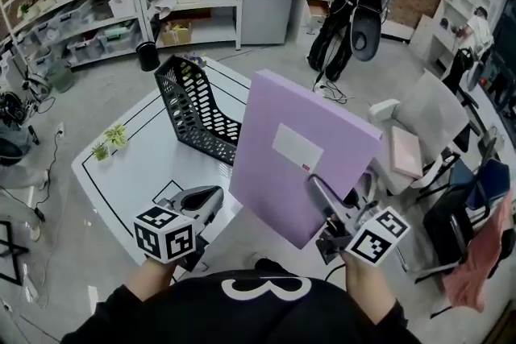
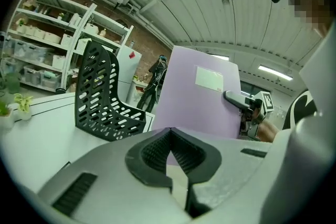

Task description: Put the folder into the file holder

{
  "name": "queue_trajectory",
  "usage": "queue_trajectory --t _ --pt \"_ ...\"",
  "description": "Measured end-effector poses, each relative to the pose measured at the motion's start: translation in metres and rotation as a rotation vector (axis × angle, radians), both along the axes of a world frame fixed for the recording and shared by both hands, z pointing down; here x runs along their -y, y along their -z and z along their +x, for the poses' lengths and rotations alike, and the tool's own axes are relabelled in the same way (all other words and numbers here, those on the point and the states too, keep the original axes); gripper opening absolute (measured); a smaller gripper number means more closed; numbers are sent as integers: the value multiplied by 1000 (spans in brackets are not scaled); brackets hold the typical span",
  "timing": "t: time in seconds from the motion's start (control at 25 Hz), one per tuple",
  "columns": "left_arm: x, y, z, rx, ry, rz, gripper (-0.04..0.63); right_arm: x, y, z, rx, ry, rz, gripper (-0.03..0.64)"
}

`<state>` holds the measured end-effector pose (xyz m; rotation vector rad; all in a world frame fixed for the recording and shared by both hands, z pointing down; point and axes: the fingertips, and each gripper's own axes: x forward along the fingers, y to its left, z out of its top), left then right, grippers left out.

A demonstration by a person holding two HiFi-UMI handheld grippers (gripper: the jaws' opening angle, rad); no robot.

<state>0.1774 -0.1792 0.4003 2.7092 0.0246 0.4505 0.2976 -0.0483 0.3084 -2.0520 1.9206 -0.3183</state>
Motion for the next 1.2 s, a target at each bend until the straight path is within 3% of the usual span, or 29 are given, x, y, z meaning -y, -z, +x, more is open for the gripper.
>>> queue_trajectory --t 0.6,1.2 --pt "56 13 32 -23 337 19 6 110 45 76 -114 288 63 143" --pt "75 15 15 -39 580 62 5 200 58 83 -195 406 101 143"
